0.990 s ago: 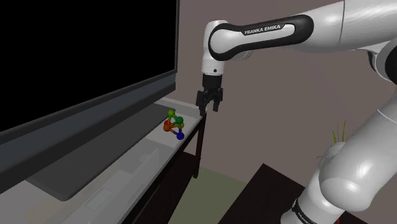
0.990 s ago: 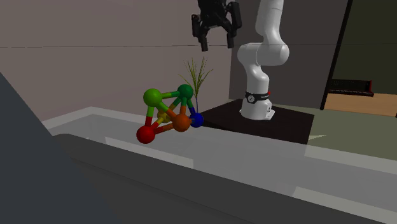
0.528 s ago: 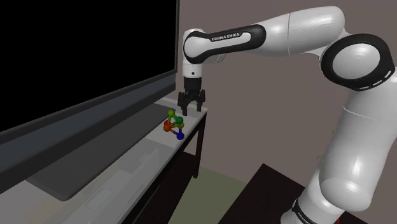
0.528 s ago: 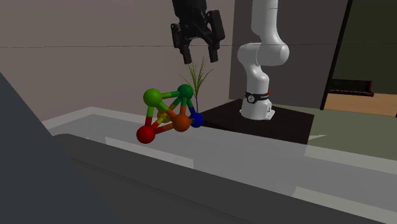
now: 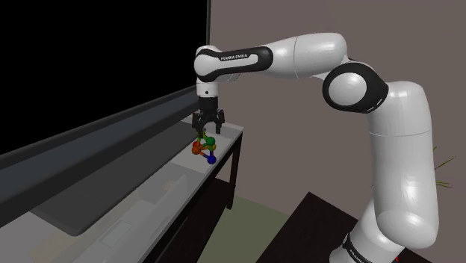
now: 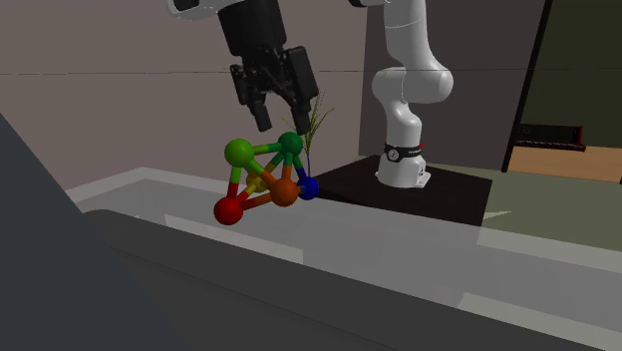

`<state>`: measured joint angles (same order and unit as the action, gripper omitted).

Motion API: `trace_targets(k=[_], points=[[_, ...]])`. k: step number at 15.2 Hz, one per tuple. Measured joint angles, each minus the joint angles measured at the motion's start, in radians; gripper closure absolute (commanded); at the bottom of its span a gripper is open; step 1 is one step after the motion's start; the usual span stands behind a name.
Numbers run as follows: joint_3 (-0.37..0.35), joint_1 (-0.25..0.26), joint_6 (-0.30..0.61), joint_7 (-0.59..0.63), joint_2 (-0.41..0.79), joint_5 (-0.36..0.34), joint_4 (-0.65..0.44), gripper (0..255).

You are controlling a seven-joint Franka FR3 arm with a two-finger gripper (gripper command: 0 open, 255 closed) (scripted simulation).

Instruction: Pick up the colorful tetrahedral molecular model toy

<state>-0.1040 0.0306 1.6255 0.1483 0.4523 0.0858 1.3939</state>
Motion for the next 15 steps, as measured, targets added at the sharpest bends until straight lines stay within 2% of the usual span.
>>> trace_targets(k=[6, 7, 15], points=[[0.001, 0.000, 0.058, -0.005, 0.024, -0.001, 0.035, 0], [0.001, 0.000, 0.063, -0.006, 0.026, -0.001, 0.039, 255], [0.002, 0.001, 0.070, -0.006, 0.024, -0.001, 0.040, 255]])
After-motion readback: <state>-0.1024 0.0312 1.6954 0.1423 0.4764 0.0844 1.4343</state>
